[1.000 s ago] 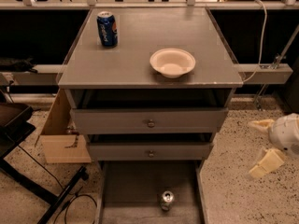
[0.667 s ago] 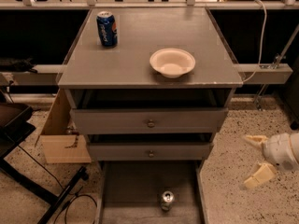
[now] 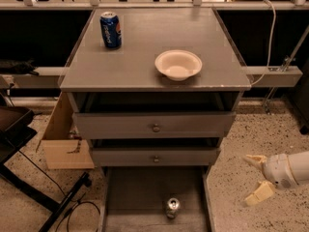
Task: Pick 7up can from bottom drawer and place on counter
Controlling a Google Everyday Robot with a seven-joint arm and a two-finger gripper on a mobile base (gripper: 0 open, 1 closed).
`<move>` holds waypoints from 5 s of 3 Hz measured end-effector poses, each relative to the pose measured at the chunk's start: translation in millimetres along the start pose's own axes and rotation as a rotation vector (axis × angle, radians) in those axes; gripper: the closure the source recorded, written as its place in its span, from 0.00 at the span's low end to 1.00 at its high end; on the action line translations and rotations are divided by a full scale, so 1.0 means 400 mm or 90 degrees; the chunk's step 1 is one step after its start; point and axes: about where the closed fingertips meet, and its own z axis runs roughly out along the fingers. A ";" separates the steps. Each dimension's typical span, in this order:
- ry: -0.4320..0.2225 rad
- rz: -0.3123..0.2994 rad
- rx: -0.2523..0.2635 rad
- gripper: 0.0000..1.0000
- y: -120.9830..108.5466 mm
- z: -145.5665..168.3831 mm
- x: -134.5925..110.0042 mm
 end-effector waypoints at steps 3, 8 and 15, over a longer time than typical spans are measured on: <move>-0.039 -0.043 -0.023 0.00 -0.051 0.100 0.067; -0.186 -0.100 -0.141 0.00 -0.086 0.422 0.339; -0.287 -0.192 -0.106 0.00 -0.098 0.909 0.392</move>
Offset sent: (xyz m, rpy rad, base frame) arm 0.0525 0.0065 -0.1674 0.2044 -0.1205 0.1724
